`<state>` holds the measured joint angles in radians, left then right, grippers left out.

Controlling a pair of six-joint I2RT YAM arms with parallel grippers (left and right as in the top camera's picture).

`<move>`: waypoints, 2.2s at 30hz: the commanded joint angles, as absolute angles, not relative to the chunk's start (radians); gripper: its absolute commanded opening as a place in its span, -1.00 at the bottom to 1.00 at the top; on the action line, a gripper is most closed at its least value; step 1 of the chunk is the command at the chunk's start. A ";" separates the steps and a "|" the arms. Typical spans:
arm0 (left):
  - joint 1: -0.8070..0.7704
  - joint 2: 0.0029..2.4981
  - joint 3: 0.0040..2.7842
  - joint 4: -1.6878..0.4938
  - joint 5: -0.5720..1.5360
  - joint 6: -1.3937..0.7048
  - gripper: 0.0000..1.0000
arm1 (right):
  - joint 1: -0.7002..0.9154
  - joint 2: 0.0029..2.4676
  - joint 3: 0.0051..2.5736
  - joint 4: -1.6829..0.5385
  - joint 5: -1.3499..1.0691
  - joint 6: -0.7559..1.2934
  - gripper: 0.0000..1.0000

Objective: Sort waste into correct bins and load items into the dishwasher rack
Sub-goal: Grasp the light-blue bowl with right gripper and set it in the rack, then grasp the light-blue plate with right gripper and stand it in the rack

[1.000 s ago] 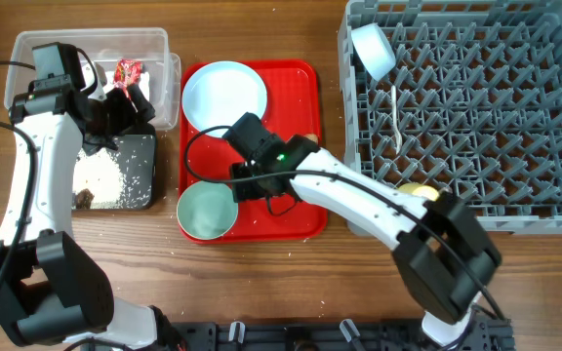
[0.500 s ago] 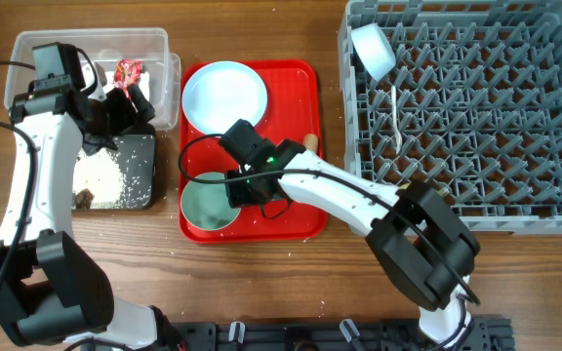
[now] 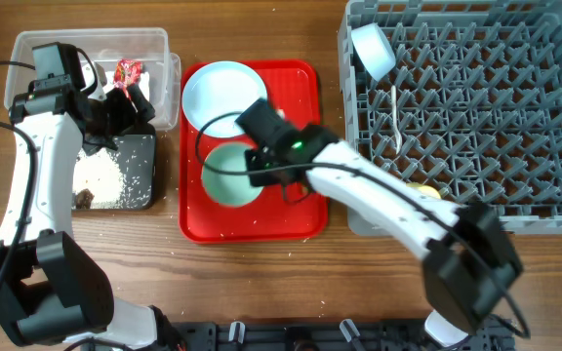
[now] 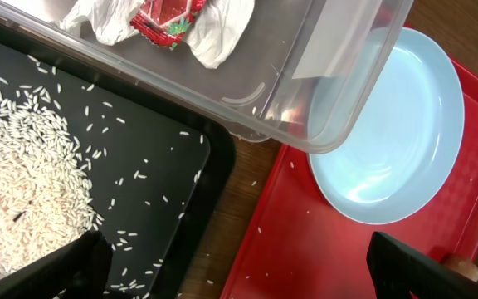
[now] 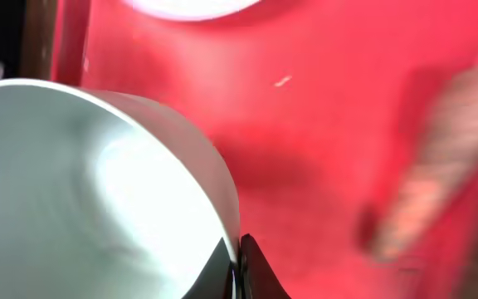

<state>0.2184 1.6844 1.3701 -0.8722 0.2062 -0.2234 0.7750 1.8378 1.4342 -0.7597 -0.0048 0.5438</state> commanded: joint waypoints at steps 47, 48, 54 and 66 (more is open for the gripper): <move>0.223 1.663 1.382 -0.873 0.208 -0.218 1.00 | 0.613 1.828 1.512 -0.864 0.890 -0.154 0.36; 0.223 1.663 1.382 -0.873 0.208 -0.218 1.00 | 0.613 1.793 1.530 -0.844 0.860 -0.155 0.44; 0.223 1.663 1.382 -0.873 0.208 -0.218 1.00 | 0.613 1.660 1.541 -0.623 0.232 0.112 0.23; 0.223 1.663 1.382 -0.873 0.208 -0.218 1.00 | 0.614 2.137 1.486 -0.220 -0.047 0.706 0.03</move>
